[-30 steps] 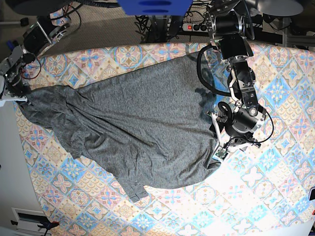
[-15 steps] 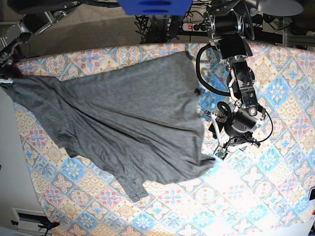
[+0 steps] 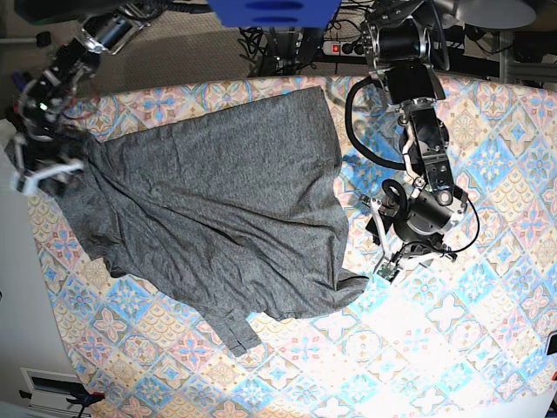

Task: Layout the t-shirt on the table in an organized manner, then fold the t-shirt properly
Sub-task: 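Drag the shirt edge with the left gripper toward the collar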

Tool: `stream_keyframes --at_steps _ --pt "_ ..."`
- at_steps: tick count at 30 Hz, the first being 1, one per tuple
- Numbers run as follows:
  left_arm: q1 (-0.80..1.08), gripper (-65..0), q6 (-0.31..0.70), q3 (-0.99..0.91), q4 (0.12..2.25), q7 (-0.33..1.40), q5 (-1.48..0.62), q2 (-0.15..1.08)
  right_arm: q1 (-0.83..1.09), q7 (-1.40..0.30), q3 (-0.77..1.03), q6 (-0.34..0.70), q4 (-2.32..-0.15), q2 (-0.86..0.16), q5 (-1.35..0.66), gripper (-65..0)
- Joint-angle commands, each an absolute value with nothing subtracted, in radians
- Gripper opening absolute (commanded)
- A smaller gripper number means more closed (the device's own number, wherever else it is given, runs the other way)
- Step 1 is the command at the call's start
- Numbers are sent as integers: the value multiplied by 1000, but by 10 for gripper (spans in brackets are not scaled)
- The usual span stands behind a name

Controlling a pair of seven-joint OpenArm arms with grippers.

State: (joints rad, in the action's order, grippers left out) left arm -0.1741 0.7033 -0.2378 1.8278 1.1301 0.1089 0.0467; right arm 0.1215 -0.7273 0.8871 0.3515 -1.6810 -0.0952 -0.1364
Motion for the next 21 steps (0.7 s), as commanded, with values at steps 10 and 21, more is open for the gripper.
stream_keyframes --at_steps 10,21 --pt "-96 -355 698 265 1842 1125 119 -25 128 -705 667 341 -1768 -119 -136 -345" --pt "73 -347 698 440 1790 1125 403 -31 154 -700 664 341 -1764 -119 -137 -345"
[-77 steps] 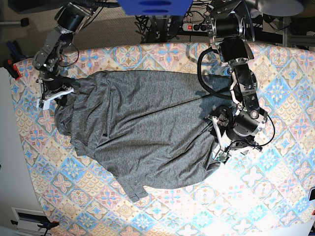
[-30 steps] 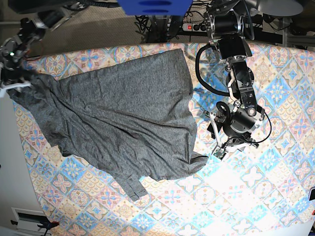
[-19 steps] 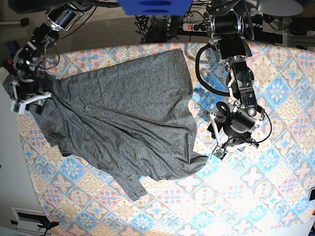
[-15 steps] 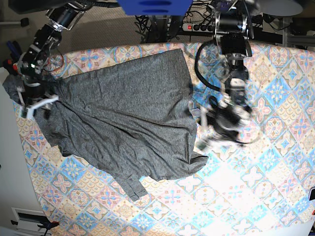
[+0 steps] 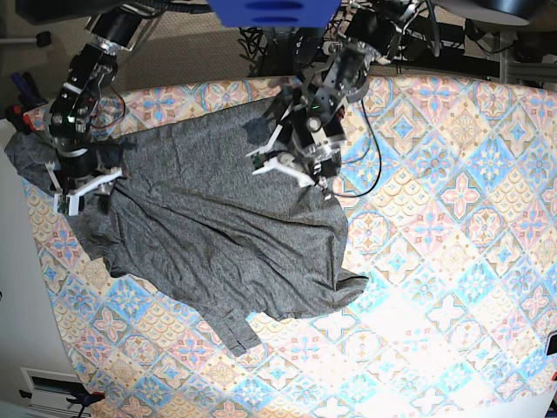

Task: Layout the t-shirt on the table in an organized manner, then fold the t-shirt properly
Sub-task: 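Drag the shirt edge with the left gripper toward the collar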

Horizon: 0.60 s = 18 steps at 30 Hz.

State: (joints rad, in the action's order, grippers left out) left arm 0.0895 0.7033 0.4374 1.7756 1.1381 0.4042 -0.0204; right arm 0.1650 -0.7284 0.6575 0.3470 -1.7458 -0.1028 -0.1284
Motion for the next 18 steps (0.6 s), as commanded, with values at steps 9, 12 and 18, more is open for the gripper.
stream_keyframes --at_steps 9,12,18 --pt "119 -571 698 513 1730 1124 430 85 154 -705 665 341 -1771 -119 -137 -345" --pt "136 -650 698 466 1728 1125 430 131 154 -705 667 340 -1771 -119 -137 -345" --pt "150 -650 698 423 1685 1167 427 236 153 -705 720 340 -1771 -119 -137 -345"
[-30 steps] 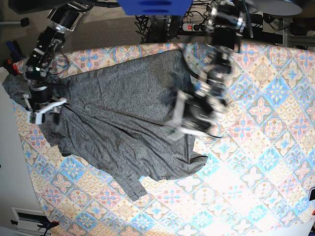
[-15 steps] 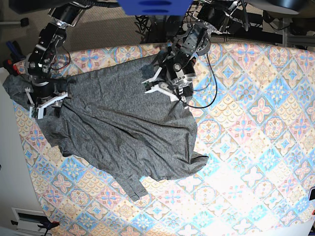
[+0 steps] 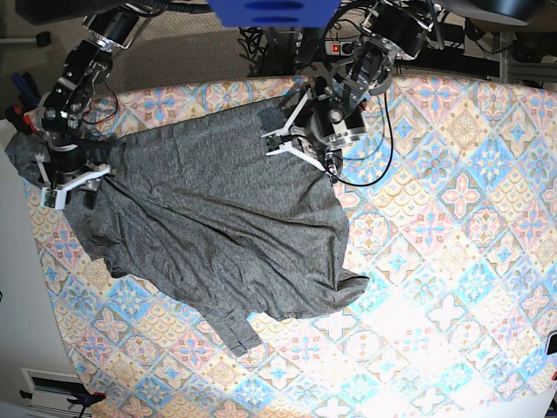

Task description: Layout the t-shirt on the table in an organized manner, then fold the t-shirt properly

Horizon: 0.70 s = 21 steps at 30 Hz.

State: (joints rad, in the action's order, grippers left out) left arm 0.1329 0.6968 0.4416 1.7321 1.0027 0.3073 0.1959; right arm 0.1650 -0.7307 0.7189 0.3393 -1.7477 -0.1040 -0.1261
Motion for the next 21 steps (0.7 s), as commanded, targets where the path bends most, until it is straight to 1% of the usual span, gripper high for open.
stream_keyframes --at_steps 1,3,5,12,19,21 --pt "150 -650 698 423 1682 1167 427 259 151 -705 723 340 -1771 -119 -137 -345" --pt "150 -650 698 418 1684 1167 426 295 151 -705 723 340 -1771 -119 -137 -345" --pt "150 -650 698 372 1689 1167 426 315 151 -705 723 340 -1771 -119 -137 -345" --pt "157 -650 698 150 1710 1165 430 338 153 -705 723 340 -1770 -119 -137 -345" --pt "180 -650 698 -1 1727 1162 437 341 153 -705 723 340 -1771 -119 -137 -345" --pt "182 -650 698 -30 1727 1145 437 363 153 -705 723 340 -1773 -119 -137 -345"
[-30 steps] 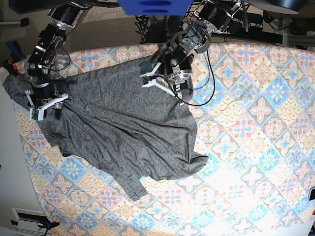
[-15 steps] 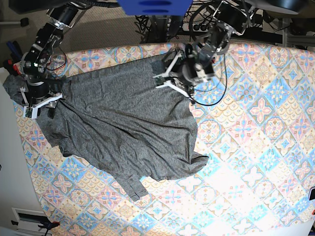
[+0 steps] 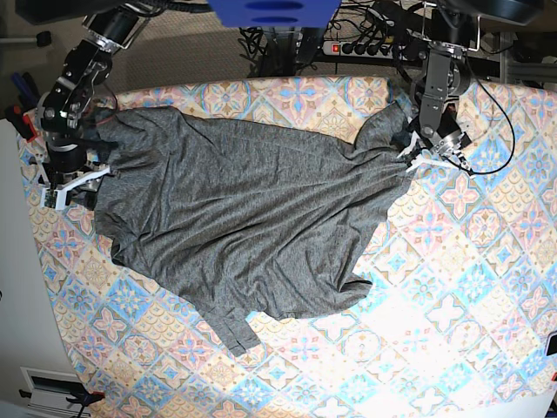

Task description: Layout the t-shirt on the table in an organized manner, then fold the t-shirt properly

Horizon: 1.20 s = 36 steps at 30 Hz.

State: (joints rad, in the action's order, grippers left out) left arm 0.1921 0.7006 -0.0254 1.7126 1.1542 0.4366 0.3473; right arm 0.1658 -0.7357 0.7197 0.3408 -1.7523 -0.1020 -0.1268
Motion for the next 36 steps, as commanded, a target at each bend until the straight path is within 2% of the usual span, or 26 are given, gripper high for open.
stream_keyframes --at_steps 1,6,14,18,23,29,36 --pt "193 -650 698 -47 1725 1130 437 369 150 -705 723 340 -1773 -119 -137 -345" --pt "209 -650 698 -79 1805 1102 429 364 148 -705 722 340 -1773 -119 -137 -345" --pt "211 -650 698 -77 2100 1096 427 209 148 -699 725 337 -1768 -117 -137 -345" --pt "127 -635 698 -35 2106 1104 435 114 147 -687 817 335 -1765 -99 -139 -345" --pt "82 -622 698 13 2100 1102 435 15 128 -573 955 335 -1756 -64 -139 -344" --pt "77 -622 698 114 2092 1102 437 8 113 -576 955 343 -1609 -67 -139 -341" --pt "77 -622 698 114 2091 1102 437 13 104 -565 961 429 -1429 -67 -139 -341"
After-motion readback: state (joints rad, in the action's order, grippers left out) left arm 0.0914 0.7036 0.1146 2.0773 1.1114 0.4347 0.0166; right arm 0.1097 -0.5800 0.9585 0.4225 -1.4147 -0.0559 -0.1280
